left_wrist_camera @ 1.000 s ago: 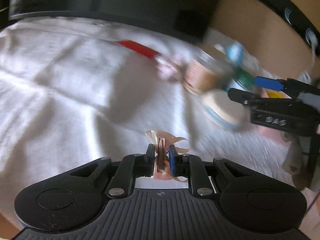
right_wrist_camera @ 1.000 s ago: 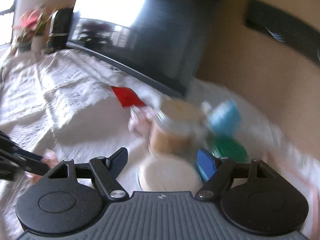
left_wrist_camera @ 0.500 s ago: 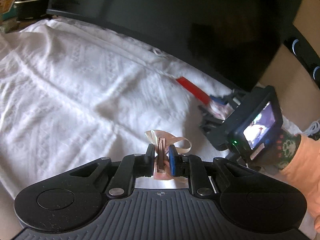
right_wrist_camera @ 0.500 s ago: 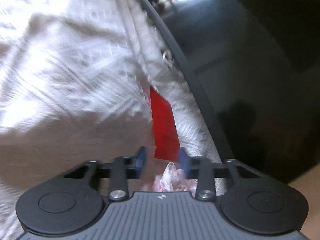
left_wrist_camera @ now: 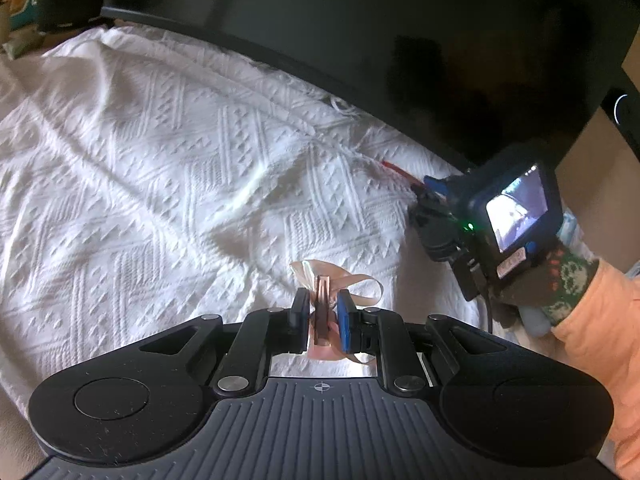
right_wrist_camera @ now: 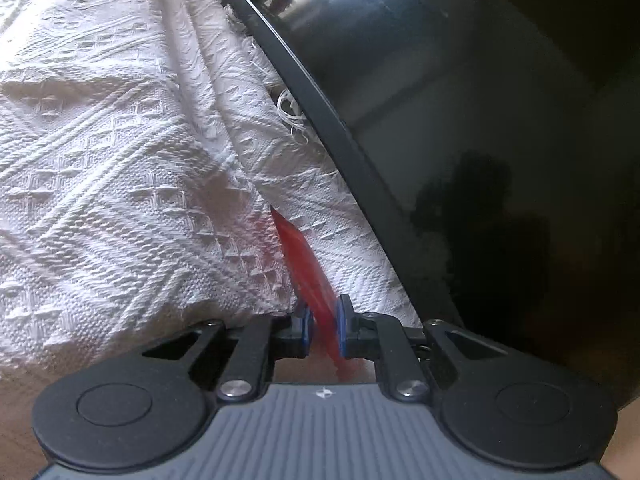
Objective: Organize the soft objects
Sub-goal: 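Grasp the red card with the right tool while the left tool holds the bow, then carry the bow and red card into the pink box and open both tools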
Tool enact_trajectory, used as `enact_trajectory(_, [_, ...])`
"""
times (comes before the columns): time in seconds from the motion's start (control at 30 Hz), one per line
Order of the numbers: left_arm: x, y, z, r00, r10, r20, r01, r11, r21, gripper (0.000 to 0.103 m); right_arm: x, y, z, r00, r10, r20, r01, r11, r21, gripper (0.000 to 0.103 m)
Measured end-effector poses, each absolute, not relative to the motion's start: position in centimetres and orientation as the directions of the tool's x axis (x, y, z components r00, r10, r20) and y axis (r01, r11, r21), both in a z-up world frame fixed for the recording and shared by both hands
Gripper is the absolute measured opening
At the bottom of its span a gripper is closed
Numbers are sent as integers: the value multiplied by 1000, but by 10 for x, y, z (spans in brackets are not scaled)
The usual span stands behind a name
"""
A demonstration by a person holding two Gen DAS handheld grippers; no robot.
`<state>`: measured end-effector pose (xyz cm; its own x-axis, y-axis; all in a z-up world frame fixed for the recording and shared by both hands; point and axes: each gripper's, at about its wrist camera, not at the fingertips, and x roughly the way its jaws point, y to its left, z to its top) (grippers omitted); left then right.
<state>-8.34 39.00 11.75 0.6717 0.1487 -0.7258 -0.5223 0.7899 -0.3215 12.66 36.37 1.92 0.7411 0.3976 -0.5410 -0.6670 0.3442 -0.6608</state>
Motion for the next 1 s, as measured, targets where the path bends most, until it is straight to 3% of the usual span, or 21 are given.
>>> enact_trajectory(0.1, [-75, 389, 122, 673, 160, -722, -528, 787, -319, 17, 117, 342, 40, 733, 425, -531, -677, 387, -626, 4])
enact_trajectory(0.2, [-61, 387, 129, 677, 178, -714, -530, 791, -305, 17, 101, 303, 78, 703, 486, -519, -711, 452, -539, 4])
enact_trajectory(0.4, [-33, 366, 154, 713, 202, -671, -506, 811, -294, 17, 69, 215, 148, 719, 568, -400, -693, 552, -463, 4])
enact_trajectory(0.67, [20, 290, 184, 788, 99, -607, -345, 889, -302, 17, 64, 87, 206, 819, 508, -265, -573, 721, -390, 4])
enact_trajectory(1.0, [67, 185, 166, 775, -124, -619, -133, 926, -353, 17, 85, -58, 205, 791, 449, -416, -521, 850, -73, 4])
